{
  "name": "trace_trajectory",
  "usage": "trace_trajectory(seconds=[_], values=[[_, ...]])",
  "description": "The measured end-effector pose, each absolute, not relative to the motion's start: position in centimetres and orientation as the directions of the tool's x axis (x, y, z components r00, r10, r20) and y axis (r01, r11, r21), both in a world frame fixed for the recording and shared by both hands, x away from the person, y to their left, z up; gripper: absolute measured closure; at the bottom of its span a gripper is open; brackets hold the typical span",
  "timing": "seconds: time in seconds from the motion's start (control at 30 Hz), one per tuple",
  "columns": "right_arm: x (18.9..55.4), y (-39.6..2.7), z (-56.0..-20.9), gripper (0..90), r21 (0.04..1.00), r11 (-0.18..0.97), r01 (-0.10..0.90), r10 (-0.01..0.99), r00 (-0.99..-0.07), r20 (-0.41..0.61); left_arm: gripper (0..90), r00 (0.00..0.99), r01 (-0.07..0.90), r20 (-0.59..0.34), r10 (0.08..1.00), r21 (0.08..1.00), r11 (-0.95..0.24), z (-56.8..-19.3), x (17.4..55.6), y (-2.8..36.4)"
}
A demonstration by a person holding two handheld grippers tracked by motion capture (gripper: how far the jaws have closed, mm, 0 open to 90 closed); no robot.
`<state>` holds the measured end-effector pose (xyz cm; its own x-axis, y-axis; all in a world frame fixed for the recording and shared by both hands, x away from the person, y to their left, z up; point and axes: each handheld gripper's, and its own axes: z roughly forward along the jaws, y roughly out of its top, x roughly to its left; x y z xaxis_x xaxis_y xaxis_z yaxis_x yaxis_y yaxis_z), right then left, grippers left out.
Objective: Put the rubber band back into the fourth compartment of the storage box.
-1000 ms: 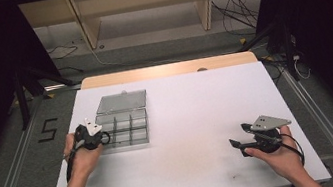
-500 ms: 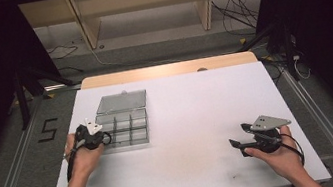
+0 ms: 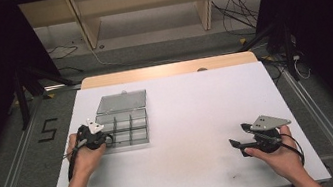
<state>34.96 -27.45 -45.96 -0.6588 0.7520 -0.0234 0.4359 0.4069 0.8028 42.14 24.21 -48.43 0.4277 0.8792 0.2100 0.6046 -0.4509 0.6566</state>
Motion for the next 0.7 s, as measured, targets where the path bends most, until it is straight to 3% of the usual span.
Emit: trace_trajectory(seconds=[0.7], values=[[34.97, -27.44, -45.96, 28.2, 0.803, 0.407, 0.436, 0.751, -0.659, -0.023, 77.7, 0.411, 0.611, 0.183, 0.893, 0.671, -0.420, -48.26, 42.15, 24.30]])
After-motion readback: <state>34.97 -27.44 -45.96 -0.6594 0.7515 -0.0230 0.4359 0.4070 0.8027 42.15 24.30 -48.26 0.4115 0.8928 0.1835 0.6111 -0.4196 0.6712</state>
